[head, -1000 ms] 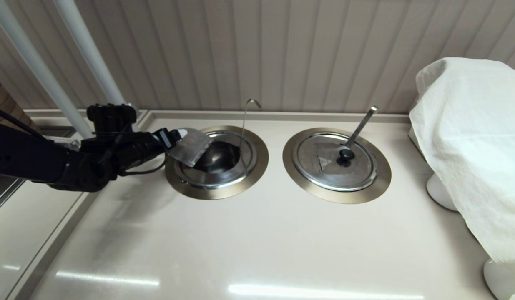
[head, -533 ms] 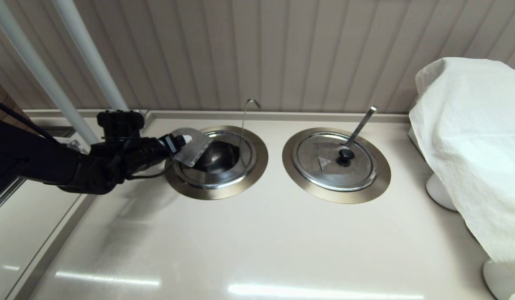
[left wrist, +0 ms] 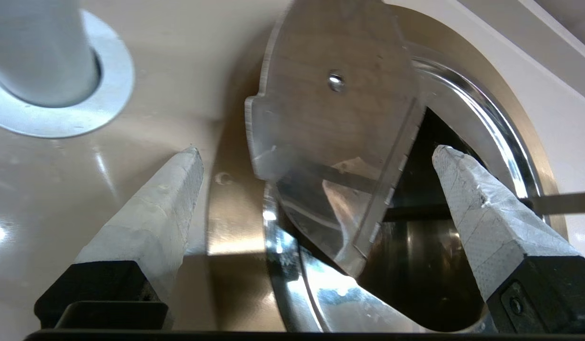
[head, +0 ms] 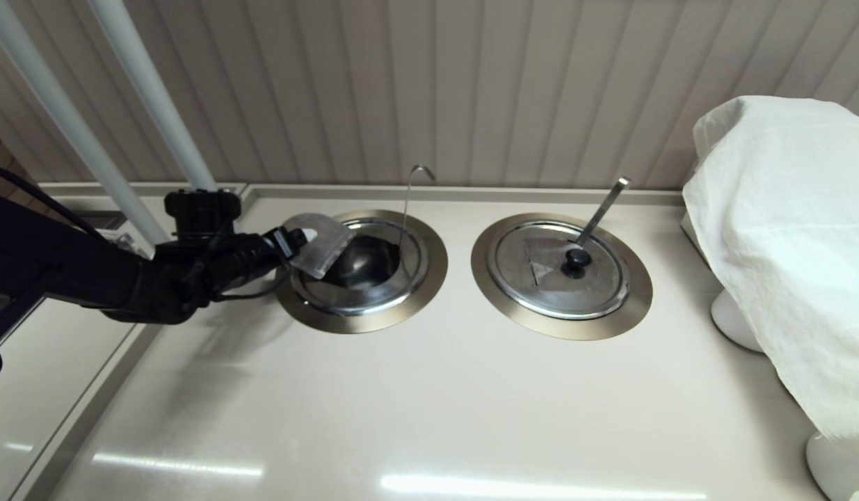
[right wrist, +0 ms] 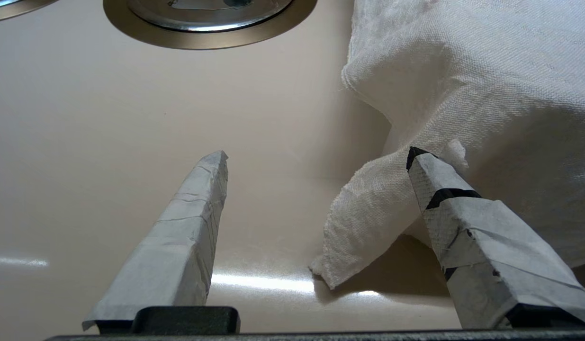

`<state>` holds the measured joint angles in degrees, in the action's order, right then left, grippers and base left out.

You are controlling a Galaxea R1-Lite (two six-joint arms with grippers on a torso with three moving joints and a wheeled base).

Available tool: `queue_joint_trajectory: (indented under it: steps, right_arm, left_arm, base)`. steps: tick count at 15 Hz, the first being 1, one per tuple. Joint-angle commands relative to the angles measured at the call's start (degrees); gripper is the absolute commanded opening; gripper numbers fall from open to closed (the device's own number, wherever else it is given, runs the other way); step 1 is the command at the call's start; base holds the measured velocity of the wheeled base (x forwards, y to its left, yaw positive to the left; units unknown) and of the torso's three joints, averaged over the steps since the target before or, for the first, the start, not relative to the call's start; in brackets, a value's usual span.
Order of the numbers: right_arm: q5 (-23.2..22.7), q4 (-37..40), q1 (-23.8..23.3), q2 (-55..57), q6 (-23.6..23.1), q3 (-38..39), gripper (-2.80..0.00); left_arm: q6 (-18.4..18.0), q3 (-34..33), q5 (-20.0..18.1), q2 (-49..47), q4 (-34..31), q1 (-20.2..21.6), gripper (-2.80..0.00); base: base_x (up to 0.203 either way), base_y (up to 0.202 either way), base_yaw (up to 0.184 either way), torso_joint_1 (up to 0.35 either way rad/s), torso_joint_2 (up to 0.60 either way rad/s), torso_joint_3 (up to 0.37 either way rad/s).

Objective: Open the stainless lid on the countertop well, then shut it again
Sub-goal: Close the lid

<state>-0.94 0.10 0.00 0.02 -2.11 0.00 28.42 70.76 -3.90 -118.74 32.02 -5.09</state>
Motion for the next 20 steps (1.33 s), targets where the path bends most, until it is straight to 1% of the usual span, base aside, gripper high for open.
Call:
queue_joint_trajectory:
  steps: [1, 3, 6, 10, 11, 13, 14, 20]
  right_arm:
    - [-0.03, -0.01, 0.00, -0.02, 0.00, 0.00, 0.00]
    - [-0.03, -0.01, 0.00, -0.02, 0.00, 0.00, 0.00]
    - [-0.03, -0.01, 0.00, -0.02, 0.00, 0.00, 0.00]
    - [-0.03, -0.01, 0.00, -0.02, 0.00, 0.00, 0.00]
    - [-0.03, -0.01, 0.00, -0.02, 0.00, 0.00, 0.00]
    - [-0.03, -0.01, 0.00, -0.02, 0.00, 0.00, 0.00]
    - [-0.03, -0.01, 0.00, -0.02, -0.09, 0.00, 0.00]
    - [-0.03, -0.01, 0.00, -0.02, 0.00, 0.00, 0.00]
  left_arm:
    - [1.48, 0.97, -0.05, -1.17, 0.23, 0.54, 0.00]
    - [2.16, 1.14, -0.32, -1.50, 0.23, 0.79, 0.00]
    - [3.65, 0.96, -2.42, -0.90, 0.23, 0.79, 0.00]
    - [4.00, 0.80, -2.76, -0.44, 0.32, 0.79, 0.00]
    - [4.15, 0.49, -3.64, 0.14, 0.32, 0.79, 0.00]
    - [6.54, -0.17, -6.63, 1.37, 0.32, 0.79, 0.00]
    - [7.08, -0.42, -7.84, 1.83, 0.32, 0.87, 0.00]
    - [7.17, -0.53, -8.49, 1.75, 0.32, 0.96, 0.00]
  base:
    - [0.000, 0.000, 0.000, 0.000, 0.00, 0.000]
    - [0.000, 0.000, 0.000, 0.000, 0.00, 0.000]
    - [0.000, 0.000, 0.000, 0.000, 0.00, 0.000]
    - [0.000, 0.000, 0.000, 0.000, 0.00, 0.000]
    - [0.000, 0.000, 0.000, 0.000, 0.00, 0.000]
    - [0.000, 0.000, 0.000, 0.000, 0.00, 0.000]
    - [0.000, 0.000, 0.000, 0.000, 0.00, 0.000]
    - [0.000, 0.000, 0.000, 0.000, 0.00, 0.000]
